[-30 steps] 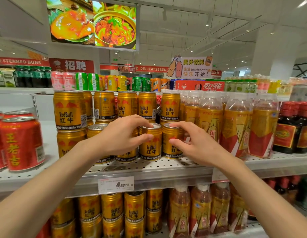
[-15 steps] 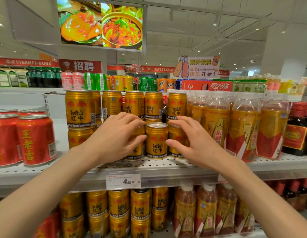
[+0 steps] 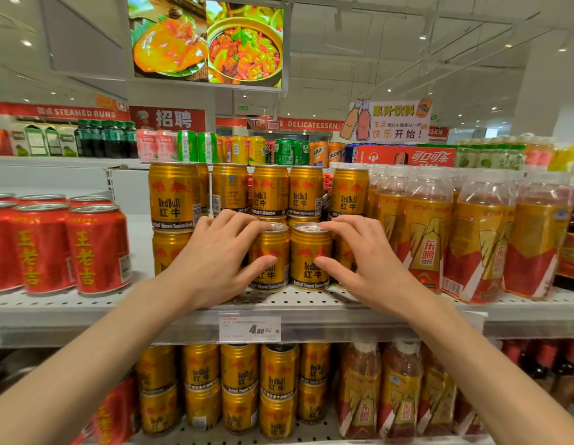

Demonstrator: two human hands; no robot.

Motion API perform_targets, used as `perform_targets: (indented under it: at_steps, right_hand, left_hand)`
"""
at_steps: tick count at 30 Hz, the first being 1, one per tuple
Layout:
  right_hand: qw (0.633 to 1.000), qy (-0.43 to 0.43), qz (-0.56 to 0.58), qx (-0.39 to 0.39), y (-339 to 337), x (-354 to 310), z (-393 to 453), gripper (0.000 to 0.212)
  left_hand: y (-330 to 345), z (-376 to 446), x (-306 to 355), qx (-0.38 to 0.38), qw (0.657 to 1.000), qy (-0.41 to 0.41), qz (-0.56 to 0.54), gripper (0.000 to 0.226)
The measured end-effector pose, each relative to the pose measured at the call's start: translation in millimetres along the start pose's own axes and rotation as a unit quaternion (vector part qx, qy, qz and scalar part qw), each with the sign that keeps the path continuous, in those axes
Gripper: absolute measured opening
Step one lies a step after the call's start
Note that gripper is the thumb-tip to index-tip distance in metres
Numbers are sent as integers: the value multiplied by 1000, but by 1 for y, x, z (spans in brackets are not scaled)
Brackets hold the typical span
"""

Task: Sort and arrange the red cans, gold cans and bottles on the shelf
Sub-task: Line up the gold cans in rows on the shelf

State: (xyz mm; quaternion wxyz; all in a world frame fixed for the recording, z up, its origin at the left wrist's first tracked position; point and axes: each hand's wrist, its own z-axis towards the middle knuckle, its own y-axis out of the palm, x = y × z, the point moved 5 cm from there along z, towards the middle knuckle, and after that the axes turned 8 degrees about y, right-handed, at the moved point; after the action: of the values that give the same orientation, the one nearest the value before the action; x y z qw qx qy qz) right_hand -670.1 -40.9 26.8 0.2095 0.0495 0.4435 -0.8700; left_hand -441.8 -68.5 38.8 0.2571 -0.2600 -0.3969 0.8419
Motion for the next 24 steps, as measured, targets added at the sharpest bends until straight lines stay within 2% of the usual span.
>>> perform_targets:
  at_steps: [5,9,12,15,20,24]
  right_hand:
    - [1000,20,3,7,-2,-3,-2,62]
    - [997,59,44,27,-10,-6,-16,64]
    - [990,102,89,49,-14,-6,-39,62]
    - [970,156,175,56,-16,-8,-67,60]
    - [932,223,270,95,-7,-15,-122,35]
    - [897,317,300,66,25,-1,-168,23]
  left_hand:
    - [1,-2,2,29,999,-13,-31,65]
    - [-4,-13,11,105,991,-3,-84,55]
    - [-12,-27,26,179,974,14,-139,48]
    - [-15,-44,40,217,948,0,-233,44]
    - [10,-83,57,167,880,-72,-438,37]
    - [45,-117,62,112,826,-139,-535,33]
